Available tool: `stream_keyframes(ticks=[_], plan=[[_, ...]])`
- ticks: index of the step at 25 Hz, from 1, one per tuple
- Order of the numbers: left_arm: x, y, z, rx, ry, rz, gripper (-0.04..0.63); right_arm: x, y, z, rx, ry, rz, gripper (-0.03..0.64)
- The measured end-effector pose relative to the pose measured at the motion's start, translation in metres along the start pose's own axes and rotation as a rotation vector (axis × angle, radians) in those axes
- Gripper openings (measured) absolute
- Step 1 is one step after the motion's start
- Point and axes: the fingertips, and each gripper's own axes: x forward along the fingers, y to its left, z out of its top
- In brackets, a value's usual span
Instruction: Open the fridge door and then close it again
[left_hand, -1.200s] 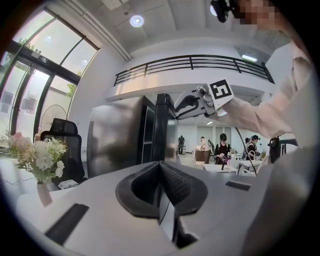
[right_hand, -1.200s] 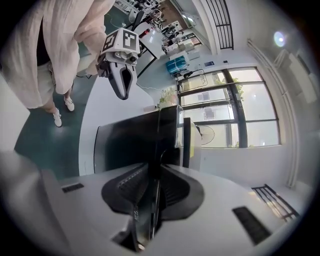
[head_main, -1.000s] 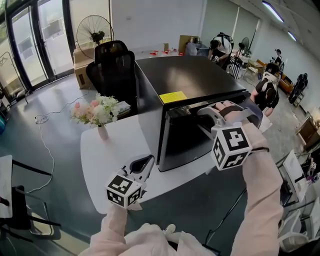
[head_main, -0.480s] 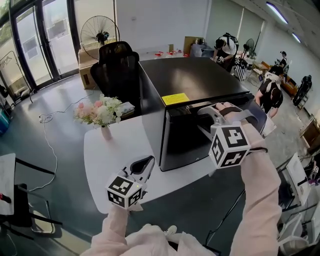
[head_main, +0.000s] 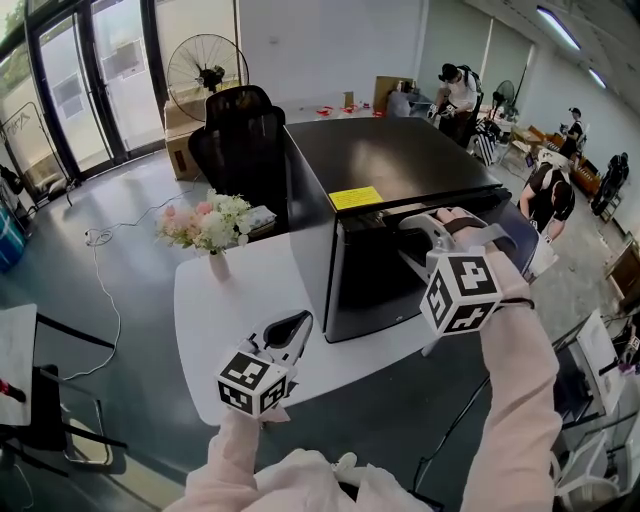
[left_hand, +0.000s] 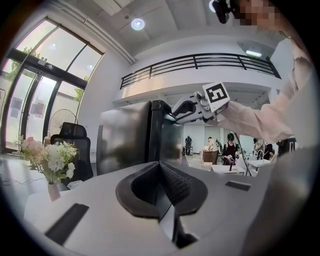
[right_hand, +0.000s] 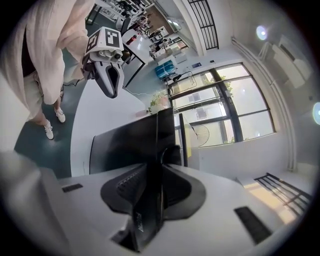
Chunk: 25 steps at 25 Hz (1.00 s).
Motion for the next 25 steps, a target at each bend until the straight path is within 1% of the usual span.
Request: stream_keyframes(ticks=[6,11,17,21,25], plan=[[-0.002,-0.001,0.005,0.009,-0.012,-0.003,0.011,-0.004,-0.002,0.0,0.023,-0.033,-0.064,0.1],[-0.001,-0.004,0.007,0.013,-0.017,-0.014,0.011,-0.014,-0.001,-0.002,0.101,-0.076,-0.111,0.109],[0.006,-0.014,0.01,0.018,-0.025,-0.051,0.011,-0.032,0.009,-0.011,0.172,-0.071,-0.167,0.109],[0.01,-0.026,0.013,0.025,-0.03,-0.092,0.011,-0.048,0.021,-0.017,0.264,-0.084,-0.209,0.11],[0.012,-0.035,0.016,0.012,-0.043,-0.127,0.011,-0.062,0.031,-0.025,0.419,-0.107,-0.256,0.115]])
